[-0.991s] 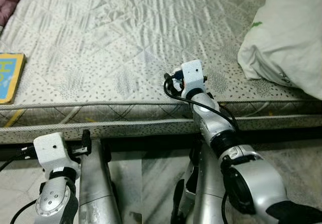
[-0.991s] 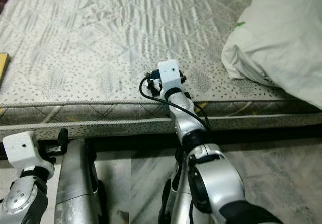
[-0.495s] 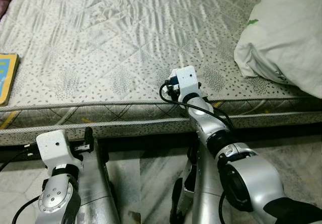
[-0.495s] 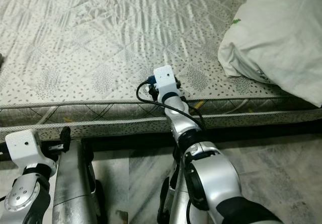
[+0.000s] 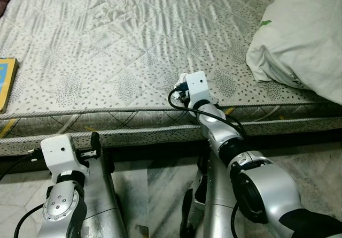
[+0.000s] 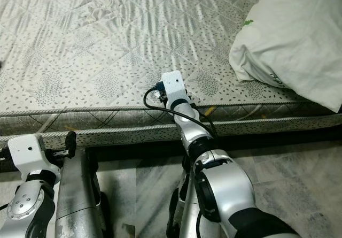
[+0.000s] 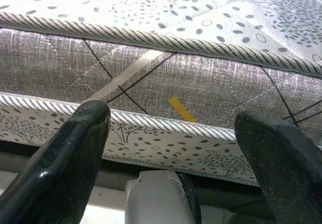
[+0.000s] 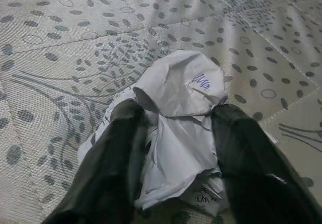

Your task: Clean up the room

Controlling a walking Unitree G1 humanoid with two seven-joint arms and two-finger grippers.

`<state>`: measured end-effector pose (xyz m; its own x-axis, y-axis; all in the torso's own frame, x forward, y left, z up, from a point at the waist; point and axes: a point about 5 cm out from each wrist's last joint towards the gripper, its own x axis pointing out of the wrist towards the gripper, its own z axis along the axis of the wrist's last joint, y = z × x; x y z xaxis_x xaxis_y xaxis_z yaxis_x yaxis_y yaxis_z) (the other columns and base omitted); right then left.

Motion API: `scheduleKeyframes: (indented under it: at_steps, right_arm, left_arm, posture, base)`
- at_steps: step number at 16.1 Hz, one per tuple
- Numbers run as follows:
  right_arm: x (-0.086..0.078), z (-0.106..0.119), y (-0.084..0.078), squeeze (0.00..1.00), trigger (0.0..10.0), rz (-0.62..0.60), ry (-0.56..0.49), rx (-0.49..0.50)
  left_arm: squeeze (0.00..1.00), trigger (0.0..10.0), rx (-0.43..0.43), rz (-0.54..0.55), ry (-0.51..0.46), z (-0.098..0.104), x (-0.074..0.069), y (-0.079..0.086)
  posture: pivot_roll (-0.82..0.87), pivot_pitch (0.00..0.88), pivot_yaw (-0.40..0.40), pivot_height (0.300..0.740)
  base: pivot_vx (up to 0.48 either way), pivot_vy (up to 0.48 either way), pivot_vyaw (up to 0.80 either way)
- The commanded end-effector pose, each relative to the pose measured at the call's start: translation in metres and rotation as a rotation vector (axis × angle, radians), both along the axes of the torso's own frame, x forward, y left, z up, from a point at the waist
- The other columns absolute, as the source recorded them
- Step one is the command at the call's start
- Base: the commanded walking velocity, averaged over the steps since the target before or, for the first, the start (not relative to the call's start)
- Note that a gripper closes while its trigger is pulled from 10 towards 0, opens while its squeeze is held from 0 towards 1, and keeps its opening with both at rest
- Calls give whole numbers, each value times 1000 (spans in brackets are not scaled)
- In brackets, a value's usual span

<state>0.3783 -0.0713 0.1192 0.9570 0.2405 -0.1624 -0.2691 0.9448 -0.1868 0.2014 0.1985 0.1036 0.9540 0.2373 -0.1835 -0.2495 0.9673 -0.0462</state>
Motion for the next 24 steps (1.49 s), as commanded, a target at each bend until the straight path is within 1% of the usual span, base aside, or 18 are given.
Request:
scheduleKeyframes:
  at_steps: [1, 7, 10, 15, 16, 17, 18, 20, 22, 24]
  right_arm:
    - [-1, -5, -5, 0, 0, -27, 30, 0]
    - [1, -5, -10, 0, 0, -49, 42, 6]
    - [4, -1, -11, 0, 0, -51, 34, 18]
    - [4, -1, -22, 0, 0, -55, 21, 33]
    - [3, -3, -28, 0, 0, -59, 20, 44]
    - [3, -4, -29, 0, 0, -61, 20, 48]
    - [-1, -10, -43, 0, 0, -83, 22, 88]
    - [-9, -18, -58, 0, 0, -96, 18, 144]
    - [-22, -26, -67, 0, 0, -82, -7, 176]
    - [-40, -27, -68, 0, 0, -62, -28, 215]
  left_arm:
    - [0, 10000, 6, 6, 27, -5, 0, 1]
    - [0, 10000, 8, 5, 16, -4, 4, 1]
    - [0, 10000, 7, 5, 6, -4, 9, 1]
    - [0, 10000, 3, -24, -16, -5, 23, -3]
    - [0, 10000, 5, -38, -27, -4, 30, -4]
    - [0, 10000, 5, -42, -30, -4, 33, -4]
    - [0, 10000, 13, -50, -54, -2, 42, -6]
    - [0, 10000, 8, -55, -74, -3, 49, -6]
    - [0, 10000, 0, -58, -93, -3, 52, -4]
    - [0, 10000, 12, -60, -102, -2, 56, -1]
  posture:
    - [74, 184, -109, 481]
    - [75, 163, -112, 481]
    - [67, 137, -114, 481]
    - [28, 74, -86, 481]
    - [10, 65, -73, 481]
    - [6, 57, -69, 481]
    - [-16, 19, -54, 481]
    - [-55, 0, -36, 481]
    - [-70, 0, -31, 481]
    - [-83, 0, -23, 481]
  base:
    - [0, 0, 0]
    - [0, 0, 0]
    - [0, 0, 0]
    - [0, 0, 0]
    - [0, 0, 0]
    - [0, 0, 0]
    - [0, 0, 0]
    - [0, 0, 0]
    - [0, 0, 0]
    - [0, 0, 0]
